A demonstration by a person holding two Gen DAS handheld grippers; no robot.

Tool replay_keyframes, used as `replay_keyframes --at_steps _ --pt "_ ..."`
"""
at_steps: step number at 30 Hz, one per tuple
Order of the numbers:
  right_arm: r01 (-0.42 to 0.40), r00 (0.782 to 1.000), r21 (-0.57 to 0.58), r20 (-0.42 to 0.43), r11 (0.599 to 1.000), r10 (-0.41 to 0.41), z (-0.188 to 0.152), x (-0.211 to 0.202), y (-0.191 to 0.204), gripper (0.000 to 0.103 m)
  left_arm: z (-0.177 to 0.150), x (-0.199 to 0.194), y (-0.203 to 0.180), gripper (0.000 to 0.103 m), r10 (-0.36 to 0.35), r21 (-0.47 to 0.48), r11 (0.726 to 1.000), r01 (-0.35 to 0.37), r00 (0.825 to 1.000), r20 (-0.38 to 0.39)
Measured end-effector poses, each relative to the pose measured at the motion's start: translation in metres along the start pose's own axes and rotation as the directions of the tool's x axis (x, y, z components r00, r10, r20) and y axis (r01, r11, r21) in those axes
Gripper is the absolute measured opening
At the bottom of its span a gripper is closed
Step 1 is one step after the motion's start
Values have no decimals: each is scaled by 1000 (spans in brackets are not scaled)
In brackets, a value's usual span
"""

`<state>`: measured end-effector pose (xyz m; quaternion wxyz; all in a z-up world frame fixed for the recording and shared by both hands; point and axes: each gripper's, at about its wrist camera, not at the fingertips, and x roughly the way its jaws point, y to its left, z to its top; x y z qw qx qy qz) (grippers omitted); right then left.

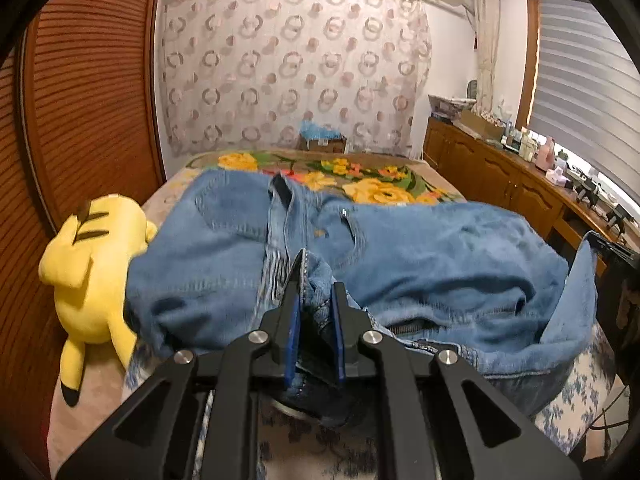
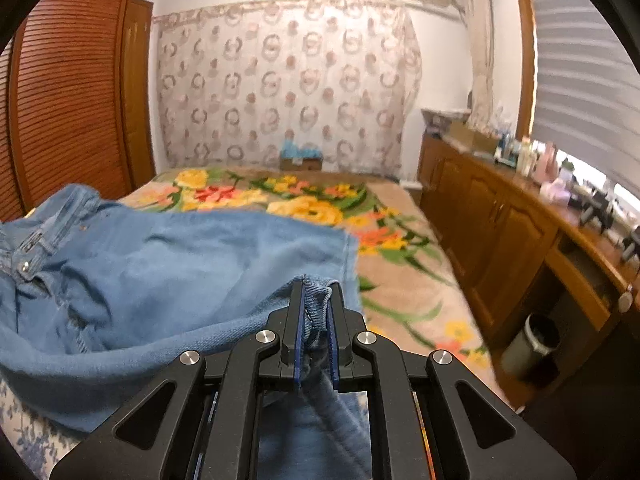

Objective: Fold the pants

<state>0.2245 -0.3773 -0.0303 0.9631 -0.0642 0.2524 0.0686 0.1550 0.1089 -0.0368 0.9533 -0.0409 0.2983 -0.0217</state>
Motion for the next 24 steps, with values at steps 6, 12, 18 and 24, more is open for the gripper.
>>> replay_keyframes --at_steps 6,12,18,24 --pt "35 999 -7 -11 999 -35 9 16 -14 7 16 22 1 11 9 6 1000 -9 1000 -4" --pt "45 999 -11 -6 999 -45 15 20 -25 7 35 42 -2 10 5 14 1000 -5 1000 10" --pt "62 998 2 19 998 -62 36 27 -42 7 58 52 -2 10 9 24 1000 -10 999 37" --pt "93 994 -30 54 995 -91 59 30 -43 7 82 62 -1 10 17 34 999 -20 997 70"
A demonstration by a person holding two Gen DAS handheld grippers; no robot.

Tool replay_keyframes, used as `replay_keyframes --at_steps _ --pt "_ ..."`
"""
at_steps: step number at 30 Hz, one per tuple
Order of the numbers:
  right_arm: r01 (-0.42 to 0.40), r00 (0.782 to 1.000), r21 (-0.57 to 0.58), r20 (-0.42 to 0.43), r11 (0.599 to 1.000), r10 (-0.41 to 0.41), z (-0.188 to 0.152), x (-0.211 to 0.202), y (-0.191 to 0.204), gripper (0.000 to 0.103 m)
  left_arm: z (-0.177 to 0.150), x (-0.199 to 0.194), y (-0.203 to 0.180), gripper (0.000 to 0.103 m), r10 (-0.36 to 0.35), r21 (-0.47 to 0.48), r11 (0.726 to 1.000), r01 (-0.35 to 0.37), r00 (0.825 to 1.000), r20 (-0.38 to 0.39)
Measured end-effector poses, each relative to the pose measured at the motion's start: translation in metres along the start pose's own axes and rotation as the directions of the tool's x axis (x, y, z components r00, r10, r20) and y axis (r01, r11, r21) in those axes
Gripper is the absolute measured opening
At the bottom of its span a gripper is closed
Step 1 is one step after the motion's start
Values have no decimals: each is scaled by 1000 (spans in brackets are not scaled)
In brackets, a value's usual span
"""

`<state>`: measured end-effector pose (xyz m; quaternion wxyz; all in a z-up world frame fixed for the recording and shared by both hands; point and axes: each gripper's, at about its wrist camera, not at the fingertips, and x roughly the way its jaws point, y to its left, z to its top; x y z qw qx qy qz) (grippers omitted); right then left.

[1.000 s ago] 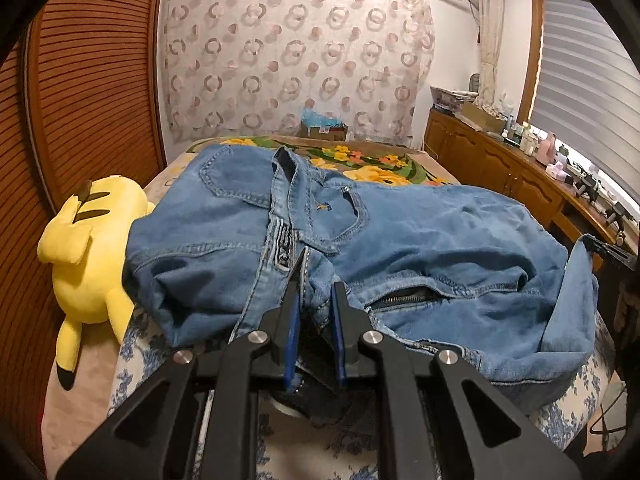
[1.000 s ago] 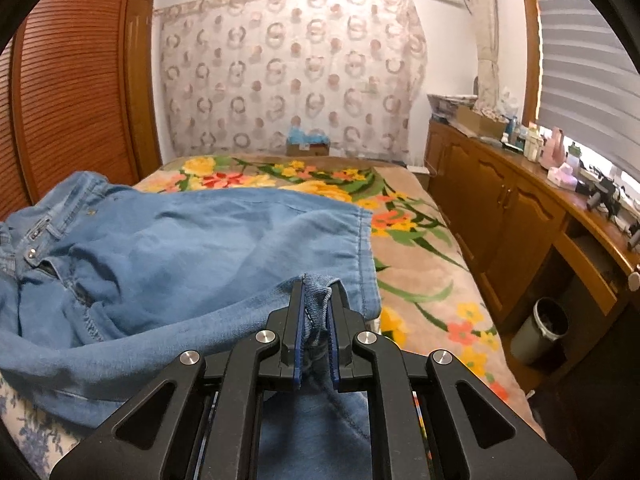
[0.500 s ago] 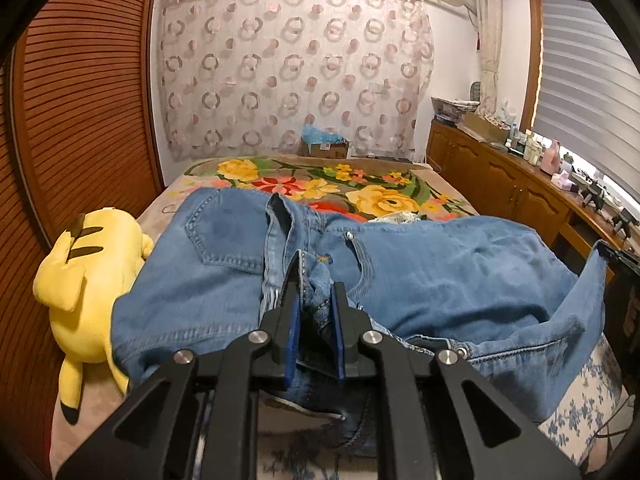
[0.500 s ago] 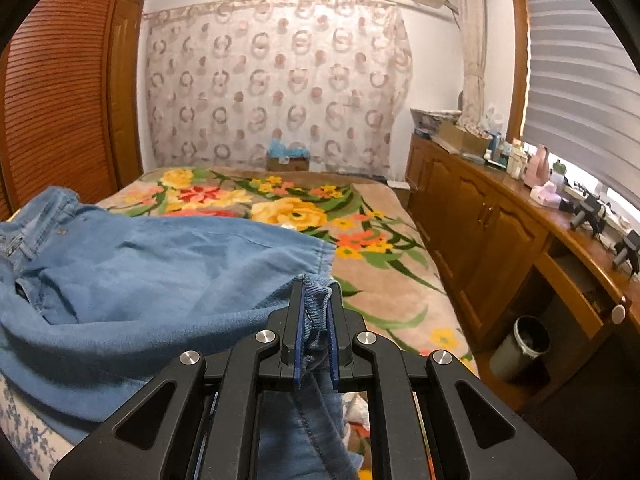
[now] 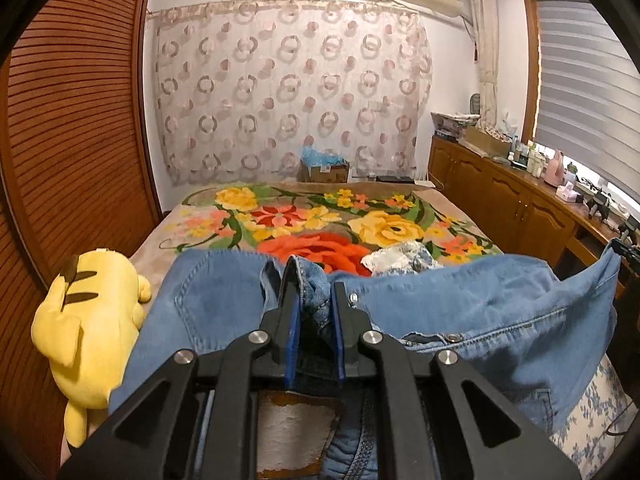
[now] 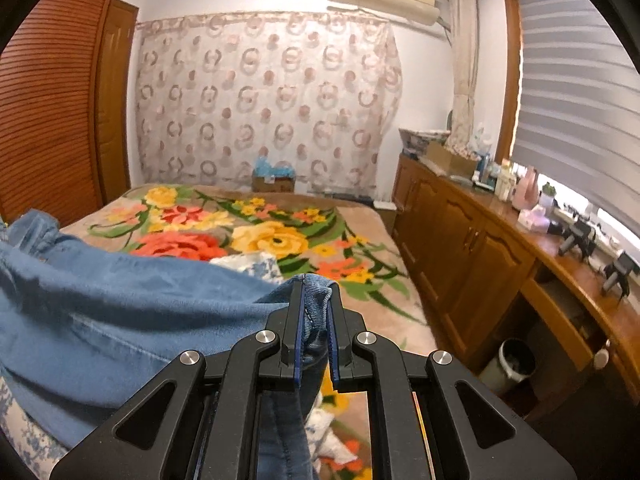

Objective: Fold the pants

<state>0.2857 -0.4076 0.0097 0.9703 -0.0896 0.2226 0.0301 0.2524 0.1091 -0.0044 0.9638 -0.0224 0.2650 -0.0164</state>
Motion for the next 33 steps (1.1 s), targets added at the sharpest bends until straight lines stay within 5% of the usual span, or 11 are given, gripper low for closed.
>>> replay_keyframes --at_steps 10,19,27,33 --pt "29 999 -50 21 998 -28 28 34 4 7 33 36 1 11 24 19 1000 -25 1000 13" --pt "39 996 -88 -73 995 -46 17 101 13 7 31 87 2 13 31 10 999 -31 996 -82" --pt "19 985 -85 -170 996 -34 -5 134 18 7 21 106 1 27 37 18 999 -35 985 -168" --pt "13 979 -59 -204 998 -24 -7 136 17 8 22 87 3 44 6 14 1000 -4 990 -144"
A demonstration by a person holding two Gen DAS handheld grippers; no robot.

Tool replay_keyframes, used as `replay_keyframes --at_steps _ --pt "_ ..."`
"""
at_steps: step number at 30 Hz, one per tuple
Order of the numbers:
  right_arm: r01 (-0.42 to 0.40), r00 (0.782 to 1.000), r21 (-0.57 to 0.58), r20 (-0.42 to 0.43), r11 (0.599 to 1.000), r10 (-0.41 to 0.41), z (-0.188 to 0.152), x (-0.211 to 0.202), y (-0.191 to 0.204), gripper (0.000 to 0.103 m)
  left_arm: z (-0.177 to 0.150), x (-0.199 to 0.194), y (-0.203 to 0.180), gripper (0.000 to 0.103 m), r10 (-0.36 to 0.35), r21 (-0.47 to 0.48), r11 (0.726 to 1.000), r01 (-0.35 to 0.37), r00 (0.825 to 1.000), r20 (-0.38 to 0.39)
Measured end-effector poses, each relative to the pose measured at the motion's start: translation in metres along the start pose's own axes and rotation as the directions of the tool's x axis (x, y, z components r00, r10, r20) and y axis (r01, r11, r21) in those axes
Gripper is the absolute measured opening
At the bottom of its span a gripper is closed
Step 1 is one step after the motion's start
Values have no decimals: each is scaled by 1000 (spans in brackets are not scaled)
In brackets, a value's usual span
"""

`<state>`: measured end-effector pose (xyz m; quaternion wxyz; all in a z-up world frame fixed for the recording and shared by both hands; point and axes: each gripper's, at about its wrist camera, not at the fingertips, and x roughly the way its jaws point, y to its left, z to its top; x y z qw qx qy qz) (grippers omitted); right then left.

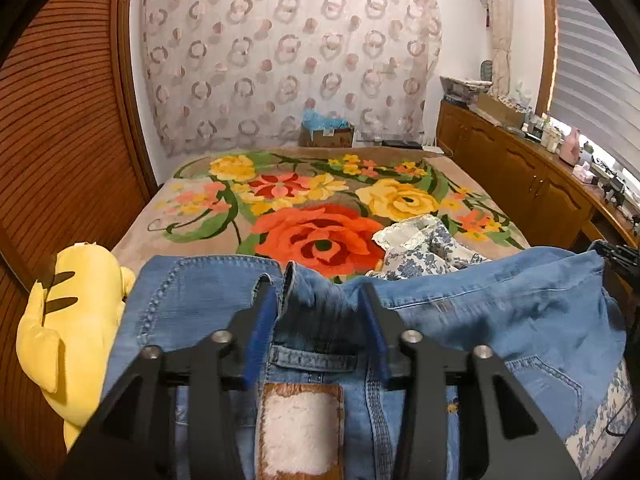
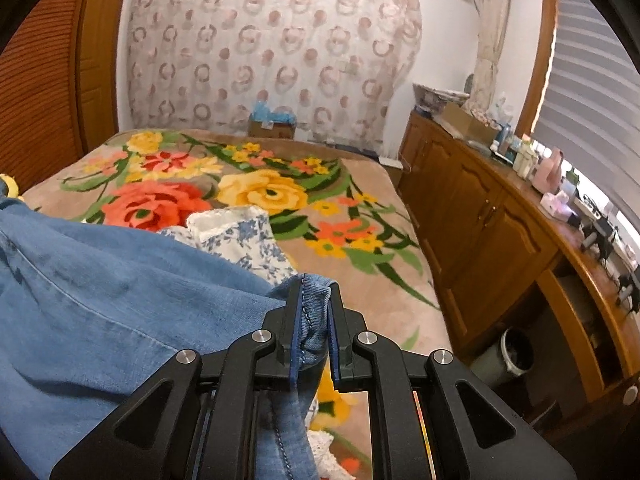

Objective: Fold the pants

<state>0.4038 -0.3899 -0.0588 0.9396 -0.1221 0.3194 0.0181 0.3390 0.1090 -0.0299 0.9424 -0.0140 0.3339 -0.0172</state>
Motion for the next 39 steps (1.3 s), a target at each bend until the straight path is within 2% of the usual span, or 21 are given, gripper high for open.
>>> replay_keyframes --at_steps 4,7,10,11,12,16,21,28,35,39 --pt "-5 1000 23 -4 1000 5 2 -4 -1 11 -1 -10 1 57 -27 -2 1000 27 1000 -1" --pt "-10 1000 30 10 1000 10 7 -11 1 16 -4 -14 -4 60 -54 13 998 54 999 -3" --pt "-20 999 19 28 1000 20 13 -19 9 34 -10 -16 -10 60 -84 5 996 84 996 -4" --pt "-22 999 14 34 1000 22 15 -21 12 44 -13 -15 -13 60 -92 2 996 92 996 -8" --pt "-26 999 10 42 1000 25 18 -25 15 50 -16 -14 -17 60 -95 5 995 95 995 -12" --pt "-41 997 2 61 999 41 27 -35 29 51 -27 -8 -32 60 -108 28 994 109 994 -30" --pt "-165 985 -25 53 986 166 37 -44 59 54 -36 -5 -48 60 -147 58 987 150 988 -39" --pt "-340 941 -74 -28 938 339 45 -29 125 56 -42 -9 -58 60 -181 102 977 185 982 -46" --pt "-456 888 -119 -127 882 442 45 -3 186 56 -44 -15 -58 60 -205 111 972 209 978 -41" --pt "-488 867 -126 -188 864 462 44 17 205 56 -47 -15 -55 60 -211 105 971 215 976 -49"
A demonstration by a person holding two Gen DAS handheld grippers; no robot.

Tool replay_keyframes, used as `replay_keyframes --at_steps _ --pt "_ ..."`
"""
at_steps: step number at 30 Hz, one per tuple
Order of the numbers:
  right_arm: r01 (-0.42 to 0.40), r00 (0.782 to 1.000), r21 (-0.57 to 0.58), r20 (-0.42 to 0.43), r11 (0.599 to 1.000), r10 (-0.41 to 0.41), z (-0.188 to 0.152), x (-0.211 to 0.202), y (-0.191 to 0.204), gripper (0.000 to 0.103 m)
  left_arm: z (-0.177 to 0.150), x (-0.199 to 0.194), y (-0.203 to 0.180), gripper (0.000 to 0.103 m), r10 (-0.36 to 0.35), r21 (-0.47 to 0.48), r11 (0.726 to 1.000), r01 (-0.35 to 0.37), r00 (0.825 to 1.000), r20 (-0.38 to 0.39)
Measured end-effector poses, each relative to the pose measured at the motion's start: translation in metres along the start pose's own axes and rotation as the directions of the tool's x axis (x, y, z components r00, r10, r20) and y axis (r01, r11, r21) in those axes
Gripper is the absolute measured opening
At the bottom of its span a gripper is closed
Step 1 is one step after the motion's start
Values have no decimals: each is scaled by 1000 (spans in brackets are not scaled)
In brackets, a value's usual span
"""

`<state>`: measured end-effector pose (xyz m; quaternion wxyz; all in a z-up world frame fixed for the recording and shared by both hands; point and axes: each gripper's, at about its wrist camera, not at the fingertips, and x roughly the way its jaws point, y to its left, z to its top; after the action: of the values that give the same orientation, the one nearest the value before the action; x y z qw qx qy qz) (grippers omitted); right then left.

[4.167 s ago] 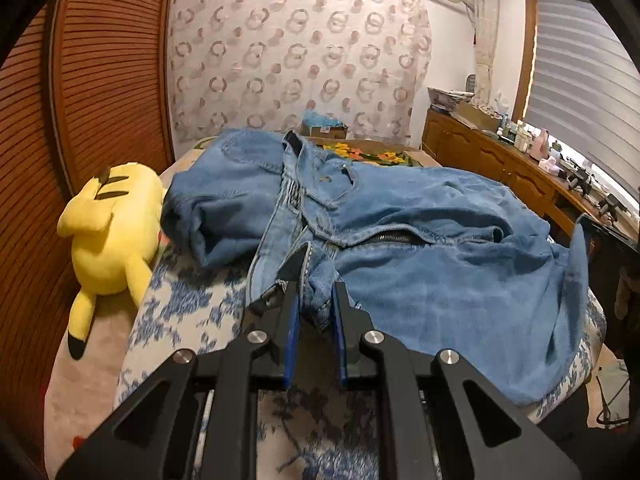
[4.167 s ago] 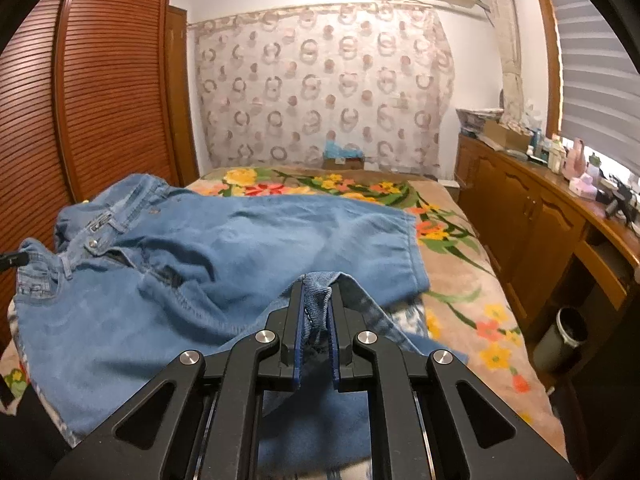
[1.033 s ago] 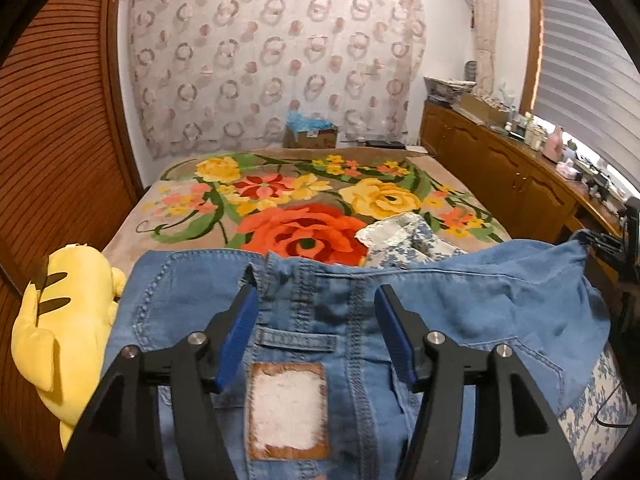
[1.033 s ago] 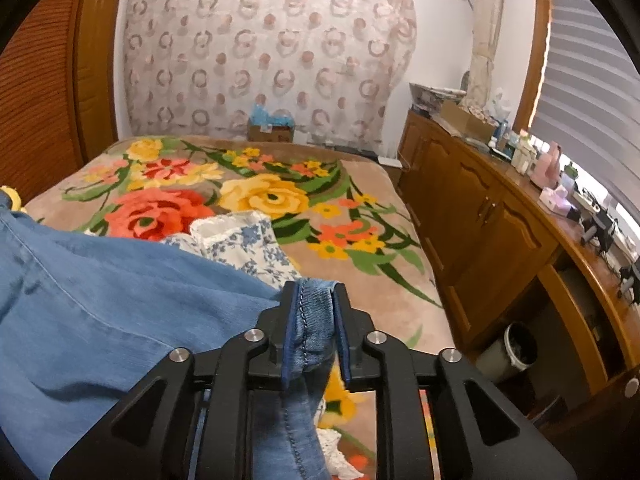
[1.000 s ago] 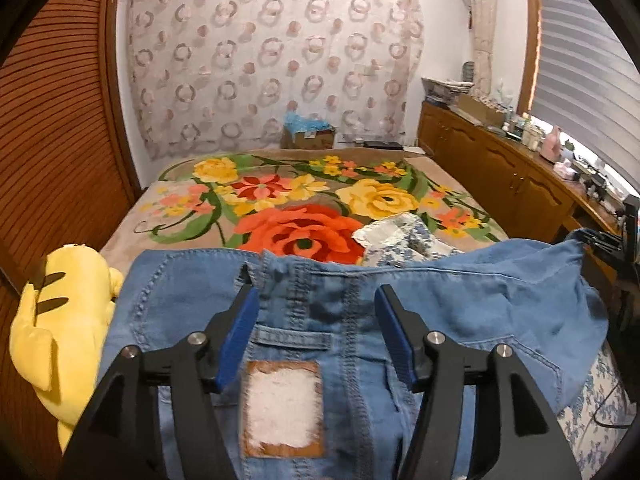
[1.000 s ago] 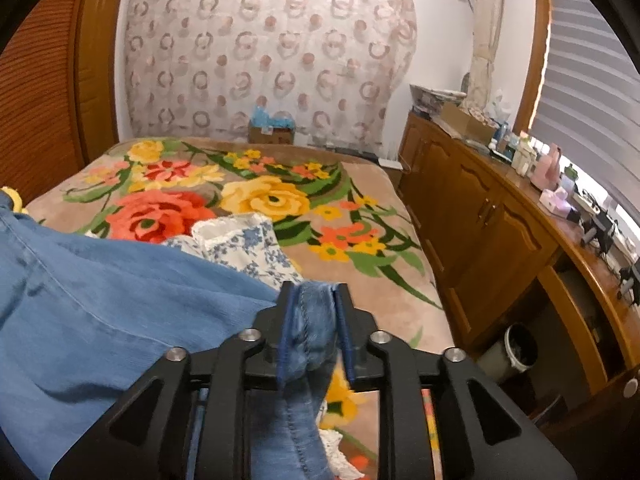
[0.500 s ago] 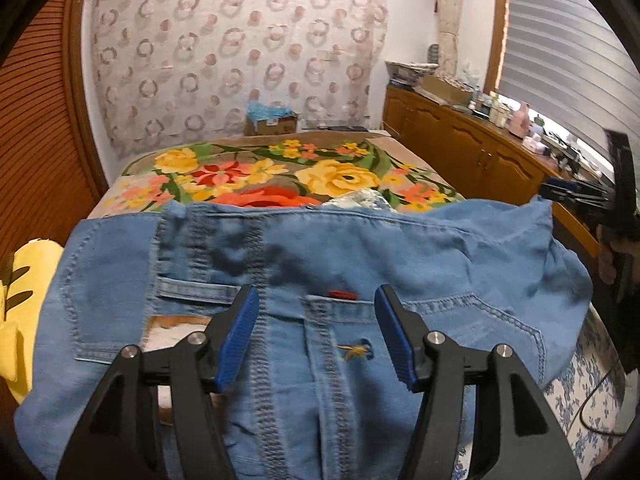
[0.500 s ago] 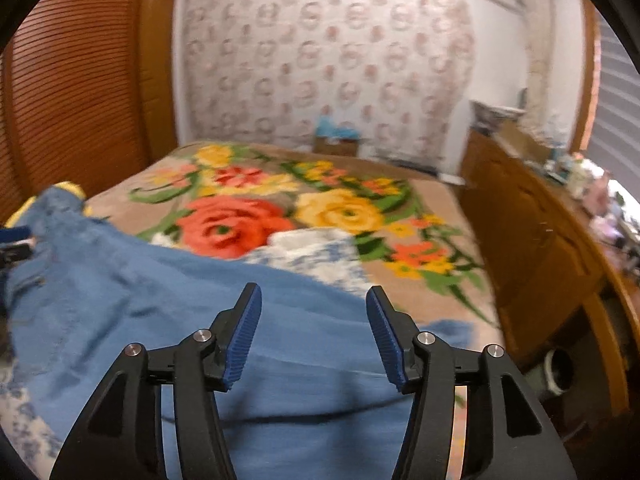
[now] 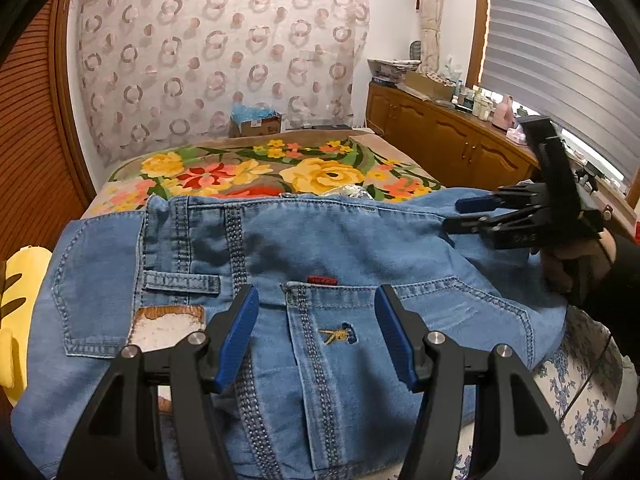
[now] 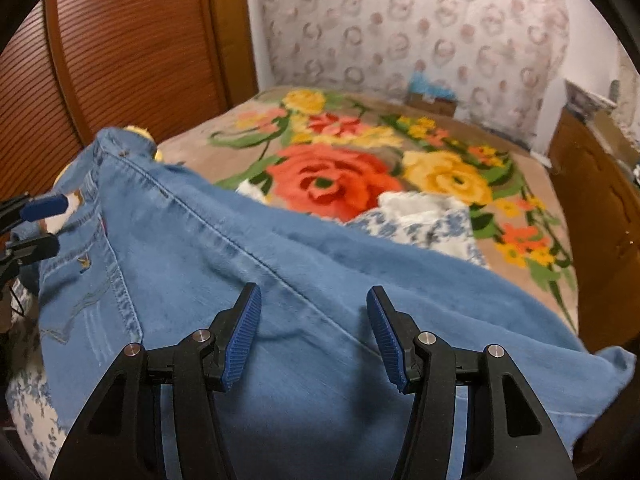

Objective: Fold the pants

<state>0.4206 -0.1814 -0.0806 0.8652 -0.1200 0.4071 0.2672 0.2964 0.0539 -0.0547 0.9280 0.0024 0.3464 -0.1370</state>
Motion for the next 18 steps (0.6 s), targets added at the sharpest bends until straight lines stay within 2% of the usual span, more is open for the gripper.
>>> replay_keyframes --at_steps 4,5,6,7,8,9,13,18 --pt "-10 998 -22 -55 1000 9 -2 18 4 56 -2 1 3 60 -5 -13 1000 5 1000 -6" --pt "-9 998 -22 -60 1000 8 -3 18 4 49 -2 1 4 60 -4 -15 1000 4 1000 -8" --pt "-11 998 -22 -64 1000 9 -4 19 5 30 -2 2 4 60 -4 -16 1000 4 1000 -10" --pt "-12 998 -29 -66 999 10 -5 19 6 23 -2 2 5 60 -2 -18 1000 2 1000 -12" --pt "-13 998 -36 -64 999 10 -5 18 6 10 -2 2 5 60 -2 -18 1000 2 1000 -10" --pt "-3 998 -43 -58 999 0 -5 16 7 5 -2 1 5 60 -2 -18 1000 2 1000 -10" --pt "40 999 -66 13 997 -39 4 -2 9 2 -2 1 5 60 -1 -19 1000 1 1000 -8" --pt "106 989 -77 109 991 -98 28 -20 9 1 -3 1 10 60 5 -25 1000 -5 1000 -6"
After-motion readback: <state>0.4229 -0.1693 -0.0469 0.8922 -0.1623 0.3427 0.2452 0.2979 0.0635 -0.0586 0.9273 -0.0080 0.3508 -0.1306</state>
